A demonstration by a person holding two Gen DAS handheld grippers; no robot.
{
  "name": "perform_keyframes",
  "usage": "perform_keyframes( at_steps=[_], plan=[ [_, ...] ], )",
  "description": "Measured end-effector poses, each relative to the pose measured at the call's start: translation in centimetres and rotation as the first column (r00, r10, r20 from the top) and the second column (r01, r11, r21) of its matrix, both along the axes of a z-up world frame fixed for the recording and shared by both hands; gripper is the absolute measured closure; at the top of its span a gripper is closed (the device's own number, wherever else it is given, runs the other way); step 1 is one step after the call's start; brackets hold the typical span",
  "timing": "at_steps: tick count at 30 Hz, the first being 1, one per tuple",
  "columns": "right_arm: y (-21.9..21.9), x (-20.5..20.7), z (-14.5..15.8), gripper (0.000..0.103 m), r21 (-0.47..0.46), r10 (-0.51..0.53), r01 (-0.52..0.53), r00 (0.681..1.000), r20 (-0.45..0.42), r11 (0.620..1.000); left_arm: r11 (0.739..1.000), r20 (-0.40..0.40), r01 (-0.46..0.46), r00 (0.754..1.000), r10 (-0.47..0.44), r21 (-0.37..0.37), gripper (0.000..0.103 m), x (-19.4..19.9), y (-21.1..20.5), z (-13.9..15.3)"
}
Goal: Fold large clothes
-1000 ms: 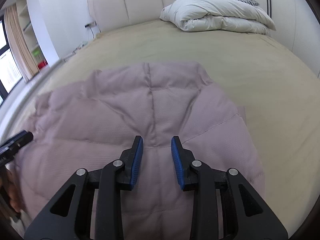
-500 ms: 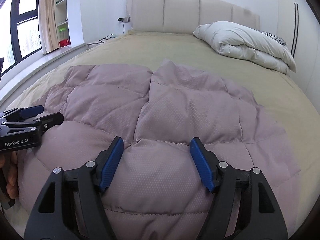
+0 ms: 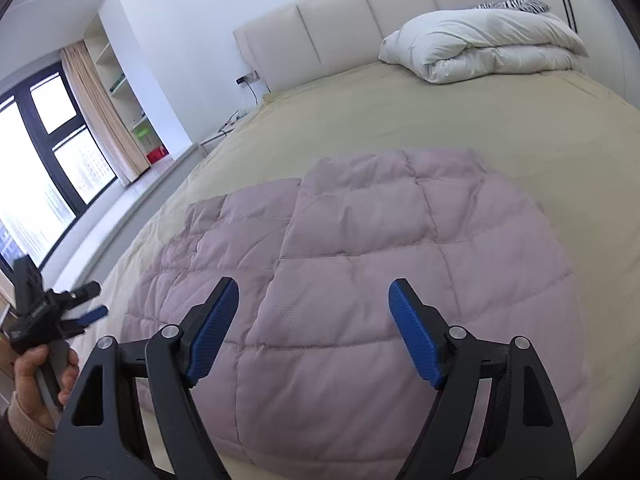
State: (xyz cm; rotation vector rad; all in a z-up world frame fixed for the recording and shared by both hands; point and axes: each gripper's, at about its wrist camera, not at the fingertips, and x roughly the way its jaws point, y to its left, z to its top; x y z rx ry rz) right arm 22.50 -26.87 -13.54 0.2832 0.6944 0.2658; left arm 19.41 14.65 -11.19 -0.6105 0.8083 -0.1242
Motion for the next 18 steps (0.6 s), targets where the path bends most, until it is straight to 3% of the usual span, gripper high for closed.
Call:
perform_keyframes(
  at_steps=[5,9,15,18],
  plan=[
    [-6.1,-1.7,0.5,0.025,0.096,-0.052,0.055,0.998,-0.037,0.994,0.985,-0.096,0.049,0.993,-0.066,-0.167,0.0,1.9,1.2,-3.0],
    [-11.5,-2.2,0.1,0.025,0.159,-0.096,0.107,0.993,-0.073,0.982,0.949,-0.166,0.071,0.978,-0.127,-0.308,0.0,4.1,1.3,-5.7],
    [-18.5,-1.4,-2.9,0.025,0.279,-0.124,0.169,0.978,-0.17,0.945,0.924,-0.196,0.073,0.968,-0.156,-0.374,0.0,5.9,1.7,-7.5],
    [-20.9,-0.5,-5.0,0.025,0.367,-0.089,0.161,0.974,-0.207,0.916,0.909,-0.186,0.091,0.966,-0.18,-0.407,0.003,6.4,1.6,-7.5]
  ],
)
